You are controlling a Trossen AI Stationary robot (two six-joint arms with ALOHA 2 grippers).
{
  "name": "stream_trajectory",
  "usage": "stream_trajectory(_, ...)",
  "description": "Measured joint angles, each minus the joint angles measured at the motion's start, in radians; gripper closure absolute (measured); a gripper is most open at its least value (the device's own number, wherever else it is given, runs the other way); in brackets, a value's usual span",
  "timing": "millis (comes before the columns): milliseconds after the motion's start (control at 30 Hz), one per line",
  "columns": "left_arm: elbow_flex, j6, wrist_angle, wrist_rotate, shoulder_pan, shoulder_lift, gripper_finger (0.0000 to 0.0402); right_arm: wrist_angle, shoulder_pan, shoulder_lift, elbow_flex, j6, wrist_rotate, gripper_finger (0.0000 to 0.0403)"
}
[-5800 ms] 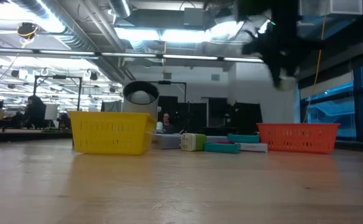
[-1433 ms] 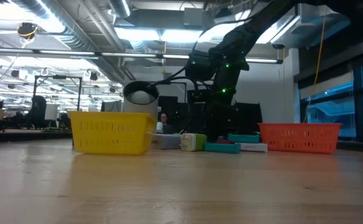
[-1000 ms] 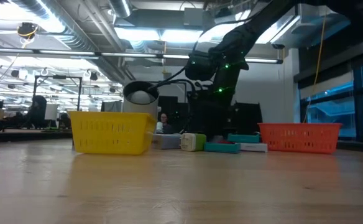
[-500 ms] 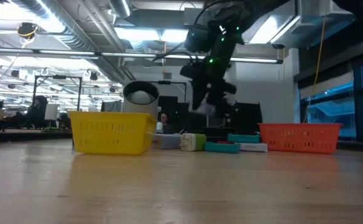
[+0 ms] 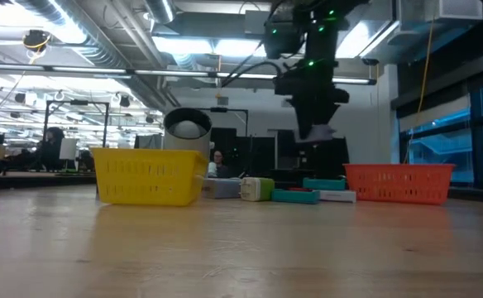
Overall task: Pick & Place Office items
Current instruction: Put the top right blue charger adapter into the orange basket
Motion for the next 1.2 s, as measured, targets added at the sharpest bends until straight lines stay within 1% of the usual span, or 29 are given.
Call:
stream_trajectory(100, 0.0, 0.0, 0.0, 0.0, -0.005, 0.0, 0.0151, -0.002, 0.042, -0.068, -0.082, 0.023, -0.003, 0.0185)
stream_trajectory(267, 0.0, -0.001, 0.0, 0.0, -0.011, 0.0, 0.0151, 0.009, 0.085, -0.227, -0.267, 0.127, -0.01, 0.0167)
stream_trajectory(433, 0.0, -0.003, 0.001, 0.0, -0.011, 0.0, 0.0151, 0.037, 0.077, -0.371, -0.42, 0.222, -0.021, 0.0172)
stream_trajectory(567, 0.0, -0.01, 0.003, 0.0, -0.006, 0.0, 0.0151, 0.069, 0.057, -0.454, -0.512, 0.292, -0.019, 0.0176)
stream_trajectory(800, 0.0, -0.018, 0.004, 0.0, -0.006, 0.0, 0.0151, 0.119, 0.036, -0.498, -0.631, 0.34, 0.016, 0.017)
stream_trajectory(967, 0.0, -0.018, 0.011, 0.0, -0.006, 0.0, 0.0151, 0.18, 0.035, -0.5, -0.729, 0.374, -0.008, 0.0172)
stream_trajectory(1200, 0.0, -0.019, 0.031, 0.0, -0.006, 0.0, 0.0151, 0.22, 0.035, -0.5, -0.781, 0.403, -0.013, 0.0172)
